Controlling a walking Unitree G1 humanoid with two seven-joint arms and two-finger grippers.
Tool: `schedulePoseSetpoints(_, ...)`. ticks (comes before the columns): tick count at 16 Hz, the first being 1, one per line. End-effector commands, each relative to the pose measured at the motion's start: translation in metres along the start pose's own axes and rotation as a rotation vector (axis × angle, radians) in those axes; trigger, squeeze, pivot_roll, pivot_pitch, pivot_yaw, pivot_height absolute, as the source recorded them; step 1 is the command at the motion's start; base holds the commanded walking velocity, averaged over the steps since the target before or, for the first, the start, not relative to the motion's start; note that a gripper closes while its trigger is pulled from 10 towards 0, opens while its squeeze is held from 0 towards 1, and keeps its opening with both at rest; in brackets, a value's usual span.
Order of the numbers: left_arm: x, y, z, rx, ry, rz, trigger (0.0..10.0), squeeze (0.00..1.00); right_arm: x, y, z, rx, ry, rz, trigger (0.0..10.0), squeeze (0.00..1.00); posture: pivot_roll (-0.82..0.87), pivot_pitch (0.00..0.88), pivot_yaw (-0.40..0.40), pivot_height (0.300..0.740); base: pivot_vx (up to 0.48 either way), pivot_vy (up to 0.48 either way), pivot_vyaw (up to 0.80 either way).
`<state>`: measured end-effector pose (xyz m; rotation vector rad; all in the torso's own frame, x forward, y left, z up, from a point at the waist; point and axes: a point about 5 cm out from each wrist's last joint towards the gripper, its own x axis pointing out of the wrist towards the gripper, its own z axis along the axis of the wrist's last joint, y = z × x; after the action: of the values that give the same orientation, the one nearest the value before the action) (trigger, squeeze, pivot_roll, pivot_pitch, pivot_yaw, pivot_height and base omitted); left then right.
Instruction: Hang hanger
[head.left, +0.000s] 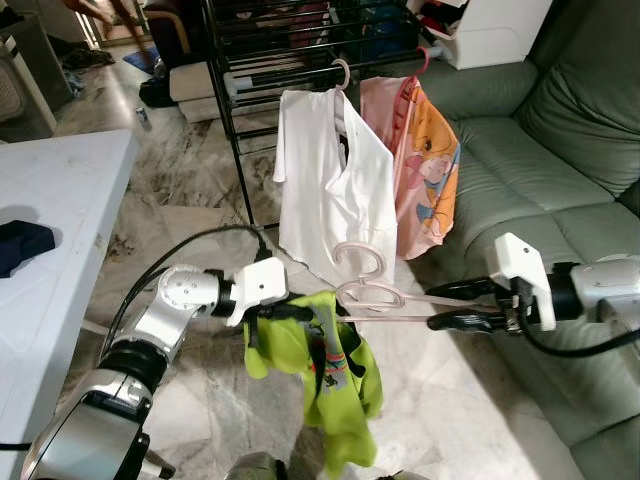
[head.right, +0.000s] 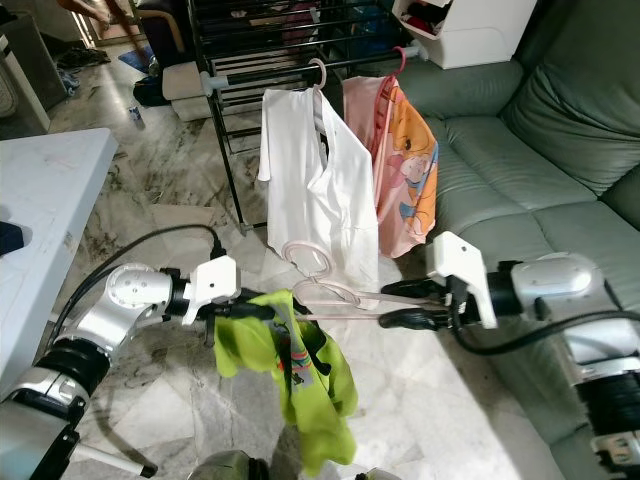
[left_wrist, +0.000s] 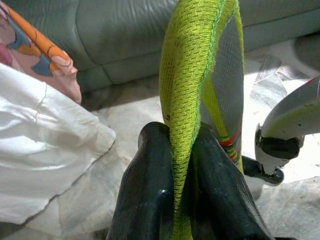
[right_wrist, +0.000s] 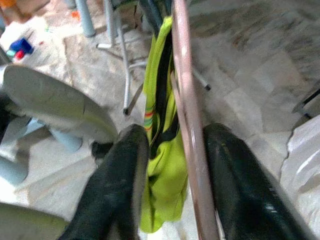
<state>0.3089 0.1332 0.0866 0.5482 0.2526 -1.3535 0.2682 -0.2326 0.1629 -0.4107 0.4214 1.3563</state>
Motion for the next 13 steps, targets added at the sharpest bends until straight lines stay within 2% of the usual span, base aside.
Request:
schedulePoseSetpoints(1,-0.013,0.010,0.001,-0.010,-0.010,0.069,0.0,0.00,-0.004,-0.002,0.002,-0.027,0.044,0.032,10.0,1.00,-0.02,0.000,0.048,0.740,0.000,0.000,0.00)
schedulePoseSetpoints(5,-0.016,0.010,-0.001,-0.028,-0.009,0.082,0.0,0.00,-0.014,-0.014,0.011,-0.055,0.043,-0.025,10.0,1.00,-0.02,0.000,0.051,0.740,0.000,0.000,0.00)
schedulePoseSetpoints(8,-0.016,0.010,-0.001,-0.037,-0.014,0.093,0.0,0.00,-0.019,-0.016,0.013,-0.052,0.031,-0.040,10.0,1.00,-0.02,0.000,0.057,0.740,0.000,0.000,0.00)
schedulePoseSetpoints(13,-0.020,0.020,-0.004,-0.100,-0.032,0.217,0.0,0.00,-0.046,-0.025,0.018,-0.037,0.024,-0.129,10.0,1.00,-0.02,0.000,0.061,0.740,0.000,0.000,0.00)
